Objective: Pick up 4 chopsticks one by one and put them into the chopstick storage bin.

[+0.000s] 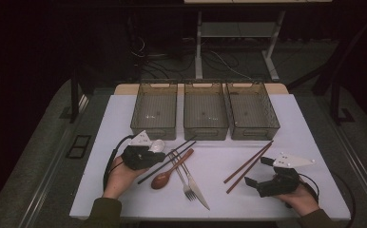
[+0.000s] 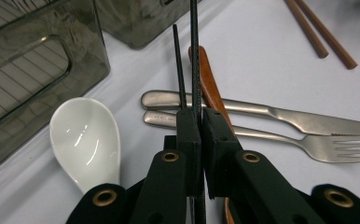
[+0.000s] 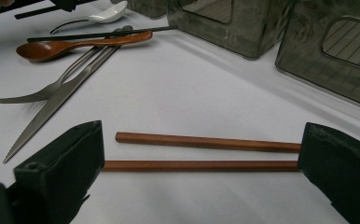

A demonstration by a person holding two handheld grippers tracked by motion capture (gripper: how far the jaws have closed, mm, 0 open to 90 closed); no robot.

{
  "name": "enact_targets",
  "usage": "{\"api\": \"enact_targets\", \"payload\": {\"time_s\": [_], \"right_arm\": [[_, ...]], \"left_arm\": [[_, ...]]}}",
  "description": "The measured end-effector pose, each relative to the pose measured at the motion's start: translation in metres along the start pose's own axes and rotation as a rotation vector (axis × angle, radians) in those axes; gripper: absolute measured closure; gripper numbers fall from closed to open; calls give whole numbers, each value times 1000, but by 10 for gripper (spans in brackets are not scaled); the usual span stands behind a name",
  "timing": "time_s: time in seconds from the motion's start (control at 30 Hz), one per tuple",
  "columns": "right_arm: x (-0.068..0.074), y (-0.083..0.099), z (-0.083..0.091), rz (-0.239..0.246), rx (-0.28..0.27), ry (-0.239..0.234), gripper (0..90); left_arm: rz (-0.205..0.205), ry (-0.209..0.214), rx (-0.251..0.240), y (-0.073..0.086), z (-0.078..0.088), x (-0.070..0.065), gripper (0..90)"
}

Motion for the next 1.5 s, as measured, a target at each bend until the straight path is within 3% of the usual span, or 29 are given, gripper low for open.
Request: {"api": "enact_targets", "payload": {"time_s": [0.23,0.77,1.13,1.5], "right_arm": [[0,0,0,2,1,2,8],[0,0,-1,4,0,2,8],[-2,-1,1,-5,-6,5,8],[-2,-1,1,-6,-9,5,8]], "left_arm": [[13,5,-18,-4,6,-1,857],[18,-22,-81,-23,17,10,857],[17,-19,-99,-37,14,23,857],[19,-46,-117,-61,15,43,857]]}}
Point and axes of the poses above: each handheld gripper's, and its own axes: z roughly backward along the jaws, y roughly out of its underside, x roughly to its left, the point moved 8 cm from there along -z, roughly forward along the jaws, and after that the axes turned 4 degrees about -z, right-handed, at the moved point
